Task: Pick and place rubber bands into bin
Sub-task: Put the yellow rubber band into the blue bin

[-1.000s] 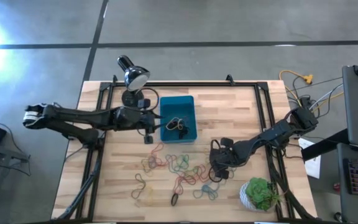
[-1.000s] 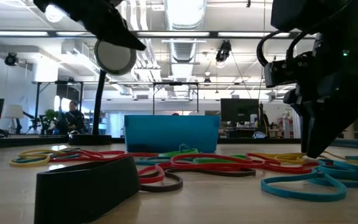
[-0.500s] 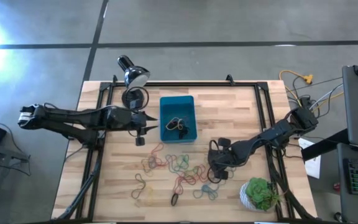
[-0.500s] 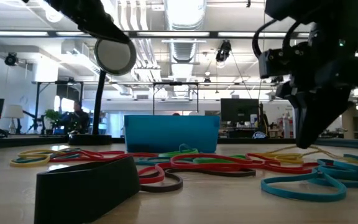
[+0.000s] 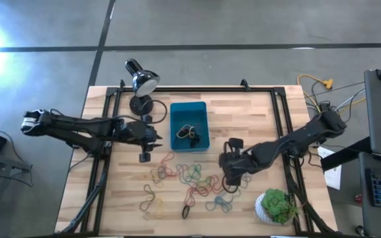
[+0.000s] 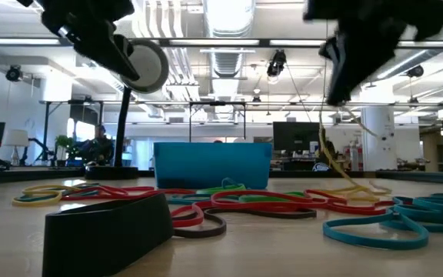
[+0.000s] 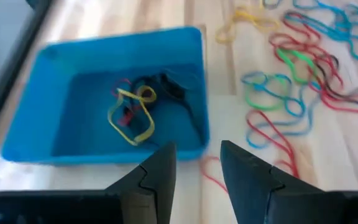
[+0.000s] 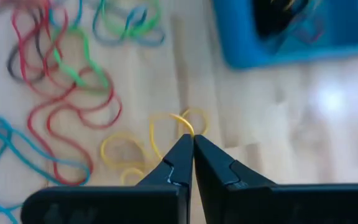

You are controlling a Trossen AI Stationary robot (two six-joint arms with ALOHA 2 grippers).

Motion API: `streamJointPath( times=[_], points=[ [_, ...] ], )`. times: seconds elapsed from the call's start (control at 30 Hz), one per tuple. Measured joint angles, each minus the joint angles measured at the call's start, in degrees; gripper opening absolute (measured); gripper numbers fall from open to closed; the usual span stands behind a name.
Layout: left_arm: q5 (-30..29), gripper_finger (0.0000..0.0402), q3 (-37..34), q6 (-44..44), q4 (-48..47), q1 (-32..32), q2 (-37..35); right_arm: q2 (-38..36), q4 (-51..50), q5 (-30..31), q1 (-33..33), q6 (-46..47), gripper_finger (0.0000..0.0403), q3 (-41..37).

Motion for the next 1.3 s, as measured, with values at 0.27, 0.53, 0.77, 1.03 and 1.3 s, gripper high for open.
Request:
streamJointPath(
  times=[0.27, 0.53, 0.77, 1.03, 1.3],
  points=[
    [3.04, 0.0112, -2.31, -4.45, -0.35, -3.73, 1.90, -2.77, -1.06, 5.88, -1.69, -9.65, 0.0008, 7.67],
    [3.12, 0.0112, -8.57, -13.58, 1.58, -8.45, 1.77, -2.19, -0.80, 6.84, -7.28, -19.69, 0.0008, 13.64],
    [3.21, 0.0112, -12.99, -18.12, 8.90, -13.36, 1.81, -1.88, 4.00, 6.63, -12.82, -28.10, 0.0008, 16.05],
    [3.01, 0.0112, -16.83, -21.04, 16.05, -15.86, 1.86, -1.90, 4.04, 6.41, -17.59, -34.48, 0.0008, 21.13],
    [2.86, 0.0112, -17.77, -21.12, 18.04, -16.03, 1.99, -1.99, 2.63, 6.20, -19.05, -37.06, 0.0008, 27.11]
  ],
)
